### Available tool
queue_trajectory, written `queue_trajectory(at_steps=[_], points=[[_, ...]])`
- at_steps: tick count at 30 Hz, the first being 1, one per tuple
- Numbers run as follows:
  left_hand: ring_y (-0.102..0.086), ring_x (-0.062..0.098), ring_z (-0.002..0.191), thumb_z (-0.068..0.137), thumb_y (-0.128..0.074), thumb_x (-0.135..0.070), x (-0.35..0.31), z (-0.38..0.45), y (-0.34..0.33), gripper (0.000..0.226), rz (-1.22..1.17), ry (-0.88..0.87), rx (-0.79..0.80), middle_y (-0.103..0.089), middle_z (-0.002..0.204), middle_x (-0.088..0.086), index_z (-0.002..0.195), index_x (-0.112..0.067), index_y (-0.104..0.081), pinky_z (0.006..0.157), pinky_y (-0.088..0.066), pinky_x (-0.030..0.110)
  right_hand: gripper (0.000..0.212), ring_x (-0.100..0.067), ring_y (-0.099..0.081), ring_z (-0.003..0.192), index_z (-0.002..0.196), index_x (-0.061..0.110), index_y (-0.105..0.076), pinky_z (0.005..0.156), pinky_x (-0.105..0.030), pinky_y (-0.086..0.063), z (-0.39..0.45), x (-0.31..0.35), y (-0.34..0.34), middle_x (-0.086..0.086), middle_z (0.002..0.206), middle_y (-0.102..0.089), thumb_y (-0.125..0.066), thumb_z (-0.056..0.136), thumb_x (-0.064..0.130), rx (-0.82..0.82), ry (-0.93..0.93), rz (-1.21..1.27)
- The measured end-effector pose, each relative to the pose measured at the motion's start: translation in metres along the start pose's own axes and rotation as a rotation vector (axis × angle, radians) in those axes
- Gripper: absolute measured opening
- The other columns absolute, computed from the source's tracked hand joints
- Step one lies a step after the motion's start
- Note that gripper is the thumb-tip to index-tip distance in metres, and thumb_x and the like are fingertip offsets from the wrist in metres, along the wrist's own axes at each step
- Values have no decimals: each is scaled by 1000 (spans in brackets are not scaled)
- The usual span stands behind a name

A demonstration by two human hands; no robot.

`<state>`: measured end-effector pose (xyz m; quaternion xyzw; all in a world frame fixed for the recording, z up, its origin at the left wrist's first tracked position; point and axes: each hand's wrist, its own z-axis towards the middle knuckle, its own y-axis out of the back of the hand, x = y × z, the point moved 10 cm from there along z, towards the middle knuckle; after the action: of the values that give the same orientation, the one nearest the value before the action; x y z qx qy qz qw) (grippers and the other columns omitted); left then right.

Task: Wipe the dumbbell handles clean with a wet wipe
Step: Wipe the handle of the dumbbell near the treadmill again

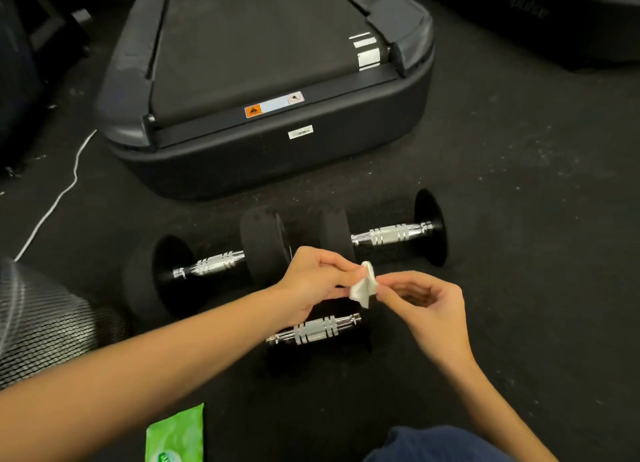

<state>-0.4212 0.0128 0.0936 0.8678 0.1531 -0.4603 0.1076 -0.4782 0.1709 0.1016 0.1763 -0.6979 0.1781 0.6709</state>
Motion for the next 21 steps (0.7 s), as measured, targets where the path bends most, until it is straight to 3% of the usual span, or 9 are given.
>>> queue_trajectory(at_steps=[6,9,11,15,18,21], points=[[-72,22,95,87,-69,-3,-3,9,-10,19,75,-79,91,-74,102,15,100,11,-63,83,-60,37,25,-17,-68,77,93,16,-76,76,-29,-54,28,-13,20,-16,78,-70,-64,86,-5,-29,-49,92],[-70,23,103,89,-65,1,-1,4,-16,9,63,-122,187,-71,115,10,95,6,-60,80,-59,35,28,-17,-66,84,96,19,-74,75,-35,-55,39,-16,11,-7,82,-68,-55,94,-1,76,-70,88],[-70,26,99,89,-64,3,0,2,-17,7,57,-146,213,-72,113,12,89,1,-58,79,-58,35,26,-18,-62,84,99,19,-71,72,-41,-54,44,-20,4,-6,84,-64,-53,96,0,111,-80,114],[-71,29,91,84,-67,10,3,5,-5,18,20,-132,150,-73,104,19,82,-4,-56,73,-57,35,20,-17,-62,76,100,15,-69,66,-35,-52,49,-28,-3,-7,81,-66,-60,92,-1,80,-119,153],[-72,25,86,81,-69,10,7,7,4,22,25,-115,66,-74,98,17,85,-7,-57,68,-56,33,19,-10,-66,77,94,20,-69,71,-26,-50,46,-25,3,2,84,-70,-68,88,3,-55,-60,-30],[-72,21,81,80,-72,8,9,8,7,23,30,-122,-30,-76,92,12,91,-6,-58,65,-56,30,11,-8,-64,90,95,22,-69,79,-19,-48,27,8,5,10,93,-66,-69,89,13,-185,213,-342]])
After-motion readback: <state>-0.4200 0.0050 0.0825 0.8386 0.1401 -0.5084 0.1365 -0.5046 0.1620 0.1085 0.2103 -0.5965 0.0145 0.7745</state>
